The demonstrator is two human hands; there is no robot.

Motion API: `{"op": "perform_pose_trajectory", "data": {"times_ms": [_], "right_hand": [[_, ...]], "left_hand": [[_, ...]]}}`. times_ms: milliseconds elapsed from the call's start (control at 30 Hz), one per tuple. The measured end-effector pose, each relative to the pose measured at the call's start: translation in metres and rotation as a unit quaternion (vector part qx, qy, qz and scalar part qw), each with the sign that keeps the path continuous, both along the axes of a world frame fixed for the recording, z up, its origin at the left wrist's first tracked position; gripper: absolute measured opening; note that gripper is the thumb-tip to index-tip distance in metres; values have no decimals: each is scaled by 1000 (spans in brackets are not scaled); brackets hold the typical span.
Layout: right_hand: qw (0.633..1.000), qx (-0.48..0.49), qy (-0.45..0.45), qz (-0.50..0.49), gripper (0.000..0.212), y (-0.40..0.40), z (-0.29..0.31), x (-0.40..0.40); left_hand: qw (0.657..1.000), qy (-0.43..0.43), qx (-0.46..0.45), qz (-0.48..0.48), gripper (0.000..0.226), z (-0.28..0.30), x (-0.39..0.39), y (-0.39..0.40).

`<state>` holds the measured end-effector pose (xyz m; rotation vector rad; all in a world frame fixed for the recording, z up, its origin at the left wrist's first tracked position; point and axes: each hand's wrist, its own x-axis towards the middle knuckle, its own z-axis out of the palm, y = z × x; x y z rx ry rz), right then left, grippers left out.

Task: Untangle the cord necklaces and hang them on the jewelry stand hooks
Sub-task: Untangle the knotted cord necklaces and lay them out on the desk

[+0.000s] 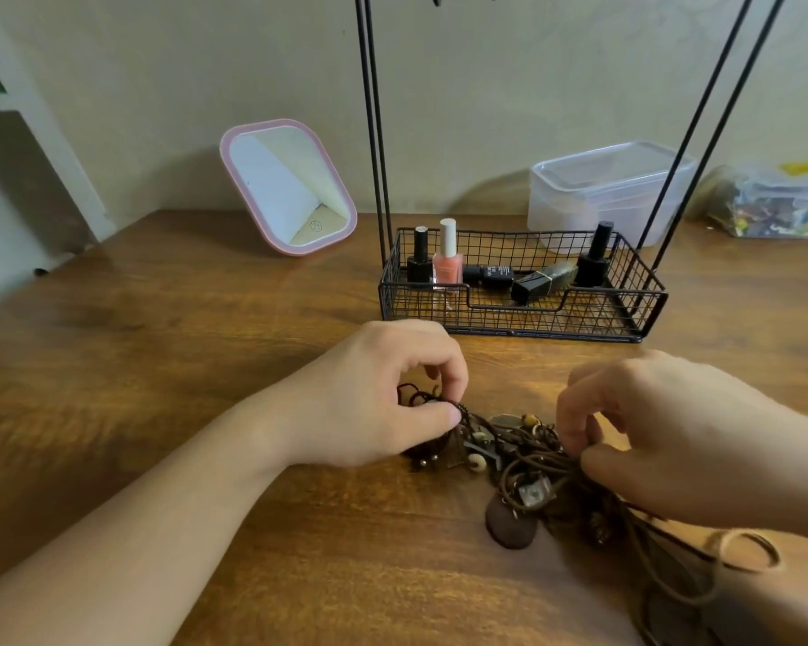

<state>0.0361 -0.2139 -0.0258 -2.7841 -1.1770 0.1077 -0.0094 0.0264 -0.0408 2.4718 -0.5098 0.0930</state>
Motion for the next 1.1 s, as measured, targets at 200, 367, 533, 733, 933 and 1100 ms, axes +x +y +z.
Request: {"op": "perform_pose_trajectory", "data": {"times_ms": [200,367,533,733,933,1100], "right_hand": [[993,118,3,9,18,3,-5,1],[969,245,32,17,15,21,-11,-10],[973,227,38,-29,38,28,-17,-14],[977,180,-89,-78,43,37,-22,-18],[969,233,-55,-60,16,36,-23,-17],[881,420,216,21,19,26,-9,-9]], "left_hand": [[993,25,-114,-3,10,-1,-1,-7],[991,9,-130,12,12,-2,0,-7],[988,-13,-153,10,7,0,0,-8],[987,-23,-158,0,7,-1,-2,-12],[983,-38,-181,3,8,-1,0,-8],[986,-88,-142,26,7,1,0,-5]]}}
